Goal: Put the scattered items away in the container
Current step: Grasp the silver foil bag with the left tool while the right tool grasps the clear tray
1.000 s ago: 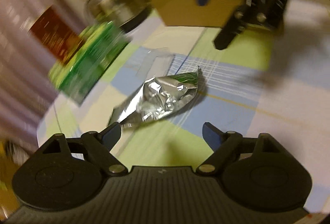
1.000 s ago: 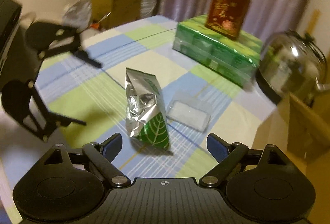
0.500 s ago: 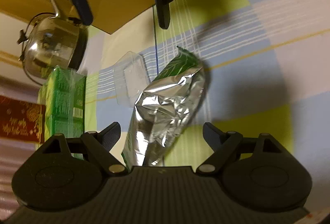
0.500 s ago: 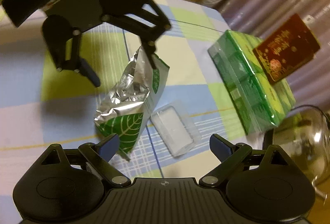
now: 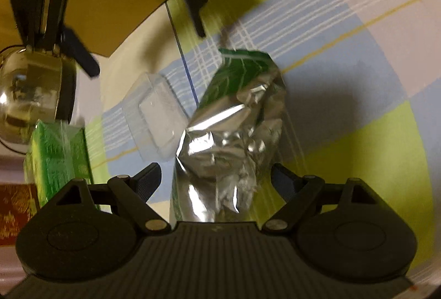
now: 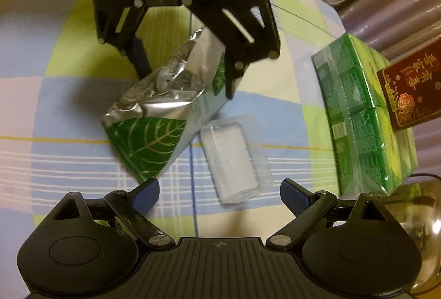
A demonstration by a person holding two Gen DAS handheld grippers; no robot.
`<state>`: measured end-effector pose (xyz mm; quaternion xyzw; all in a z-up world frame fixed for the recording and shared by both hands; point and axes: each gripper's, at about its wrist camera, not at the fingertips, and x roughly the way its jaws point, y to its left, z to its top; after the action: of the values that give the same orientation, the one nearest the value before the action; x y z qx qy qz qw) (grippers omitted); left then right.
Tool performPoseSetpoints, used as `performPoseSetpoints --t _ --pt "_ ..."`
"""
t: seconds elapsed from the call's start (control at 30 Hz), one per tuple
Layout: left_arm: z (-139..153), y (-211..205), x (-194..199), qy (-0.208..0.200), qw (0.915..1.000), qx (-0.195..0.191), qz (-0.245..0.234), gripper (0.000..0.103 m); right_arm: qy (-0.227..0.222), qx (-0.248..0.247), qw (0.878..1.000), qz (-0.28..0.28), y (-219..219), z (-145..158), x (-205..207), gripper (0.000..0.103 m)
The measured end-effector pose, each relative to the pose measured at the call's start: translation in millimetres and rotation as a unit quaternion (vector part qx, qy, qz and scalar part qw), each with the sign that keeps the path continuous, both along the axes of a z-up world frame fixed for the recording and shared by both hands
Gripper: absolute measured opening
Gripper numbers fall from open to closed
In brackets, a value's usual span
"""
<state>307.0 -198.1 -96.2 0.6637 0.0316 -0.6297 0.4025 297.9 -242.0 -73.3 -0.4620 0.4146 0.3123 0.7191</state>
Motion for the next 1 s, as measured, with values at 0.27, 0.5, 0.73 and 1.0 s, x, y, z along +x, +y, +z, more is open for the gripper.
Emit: performPoseSetpoints --t 0.27,0.5,0.73,1.0 --pt "4.5 -11.0 3.4 0.029 0.9988 0.035 0.019 0.061 0.021 -0.011 1.0 0.017 2.6 -9.6 18.1 0.092" --pt "14.7 12.8 -4.9 0.047 0.9951 0.067 0.054 0.053 0.047 -0.027 0.998 0.024 7.7 -25.1 43.4 0.092" --pt "16.8 44.1 -11.2 0.073 0.9934 0.057 0.067 0.058 0.093 -0.011 0.996 -0.005 13.3 -33.2 80.4 0.092" --pt "13.0 36.7 -11.9 0.078 0.9932 0.055 0.066 0.064 0.148 0.01 0.988 -0.046 20.2 -36.6 94.0 0.078"
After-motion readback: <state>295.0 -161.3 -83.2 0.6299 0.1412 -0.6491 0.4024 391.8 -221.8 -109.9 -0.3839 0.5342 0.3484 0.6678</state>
